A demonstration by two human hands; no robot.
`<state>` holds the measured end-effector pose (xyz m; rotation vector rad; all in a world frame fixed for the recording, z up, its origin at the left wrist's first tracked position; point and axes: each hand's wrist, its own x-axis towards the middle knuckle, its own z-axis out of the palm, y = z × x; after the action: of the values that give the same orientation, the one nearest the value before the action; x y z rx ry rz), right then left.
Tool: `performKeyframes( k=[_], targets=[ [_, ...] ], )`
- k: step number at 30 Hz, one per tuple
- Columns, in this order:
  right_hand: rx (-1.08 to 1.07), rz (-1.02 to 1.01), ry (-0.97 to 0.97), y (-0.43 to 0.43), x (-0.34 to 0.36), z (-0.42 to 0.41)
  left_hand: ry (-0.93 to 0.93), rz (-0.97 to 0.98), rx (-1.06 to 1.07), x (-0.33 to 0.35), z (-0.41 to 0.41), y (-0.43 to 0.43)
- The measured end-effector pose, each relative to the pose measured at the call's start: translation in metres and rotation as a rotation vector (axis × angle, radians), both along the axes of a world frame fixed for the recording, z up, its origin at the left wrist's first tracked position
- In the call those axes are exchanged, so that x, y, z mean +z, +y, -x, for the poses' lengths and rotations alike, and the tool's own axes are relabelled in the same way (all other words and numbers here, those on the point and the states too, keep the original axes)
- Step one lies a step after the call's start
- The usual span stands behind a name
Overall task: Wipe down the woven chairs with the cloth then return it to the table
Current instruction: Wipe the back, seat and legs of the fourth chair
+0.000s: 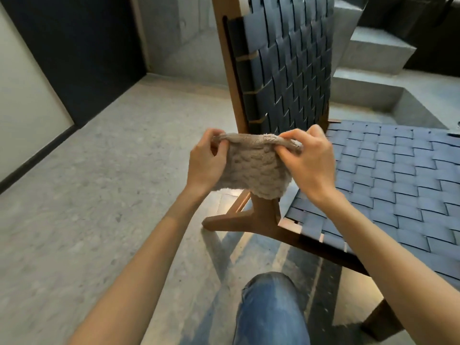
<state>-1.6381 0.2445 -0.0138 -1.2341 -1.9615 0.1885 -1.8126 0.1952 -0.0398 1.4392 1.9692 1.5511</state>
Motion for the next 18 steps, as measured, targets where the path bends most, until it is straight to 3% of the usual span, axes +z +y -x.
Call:
performKeyframes(
  k=[3,6,8,13,18],
  targets=[
    [0.069,0.062,0.158,0.004,0.008,0.015,-0.229,-0.107,-0.103,0.011,-0.005,0.015],
    [0.168,0.17,0.405,0.004,0.022,0.032,-0.281,-0.285,-0.027,0.027,-0.01,0.022],
    [0.222,0.127,0.513,0.004,0.04,0.046,-0.335,-0.373,-0.024,0.049,-0.012,0.024],
    [0.397,0.089,0.607,0.011,0.092,0.087,-0.425,-0.627,-0.058,0.122,0.0,0.035],
    [0.327,0.019,0.53,0.017,0.095,0.102,-0.44,-0.601,-0.09,0.139,0.002,0.047]
  ],
)
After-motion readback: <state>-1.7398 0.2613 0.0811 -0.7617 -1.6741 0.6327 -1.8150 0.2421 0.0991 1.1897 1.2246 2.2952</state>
